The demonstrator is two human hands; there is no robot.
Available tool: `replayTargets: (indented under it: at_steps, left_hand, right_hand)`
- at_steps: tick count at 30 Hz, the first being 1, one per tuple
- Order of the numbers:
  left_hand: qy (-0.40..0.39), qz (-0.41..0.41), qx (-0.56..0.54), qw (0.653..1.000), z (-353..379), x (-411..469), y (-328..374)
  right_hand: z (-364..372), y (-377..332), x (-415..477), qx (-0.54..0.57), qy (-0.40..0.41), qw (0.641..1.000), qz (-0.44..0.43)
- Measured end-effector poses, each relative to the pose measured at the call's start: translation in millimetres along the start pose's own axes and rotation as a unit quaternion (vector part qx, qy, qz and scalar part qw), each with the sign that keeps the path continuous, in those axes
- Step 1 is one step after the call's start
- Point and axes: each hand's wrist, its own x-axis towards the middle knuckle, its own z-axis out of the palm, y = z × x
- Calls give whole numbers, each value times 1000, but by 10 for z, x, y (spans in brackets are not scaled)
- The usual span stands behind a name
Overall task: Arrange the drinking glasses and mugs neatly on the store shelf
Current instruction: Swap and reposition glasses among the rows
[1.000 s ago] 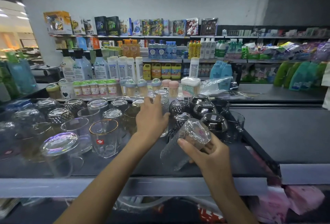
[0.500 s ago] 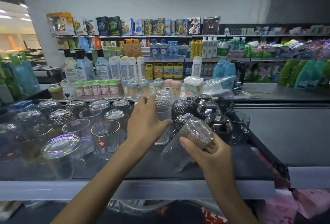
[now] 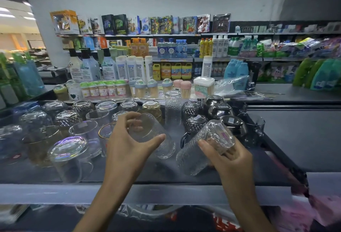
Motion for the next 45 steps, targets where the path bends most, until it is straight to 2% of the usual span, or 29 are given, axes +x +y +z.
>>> replayTargets:
  at_steps: [5,10,13,16,21,32,39,45]
  left_hand:
    - [23,-83,-96,992,-102,-32,30]
    - [34,-44,-115,992,-259,-39,129]
    - [-15,-7,-77,997,-161,25,174]
    - [-49,-8,-54,997,22,97,94]
    - [-61,-10,-46,997,161,186,-63]
    - [-85,22,47,995,263,296,-162]
    - [-117,-49,115,985,245,103,-243]
    - [-100,-52,173,978,440,-151,-409]
  right_hand:
    - [-31,20,-50,5,-4,1000,9]
    - [-37,28,-66,9,-9,1000,14]
    - [-18,27,-52,17,-10,1000,14]
    - [-8,30,-52,20,-12,1000,13]
    - [-15,49,-73,17,-23,1000,12]
    - [-94,55,-7,3,-31,999,22]
    - [-163,105,-9,-8,-28,999,22]
    - [-127,133,-13,-9,-35,999,12]
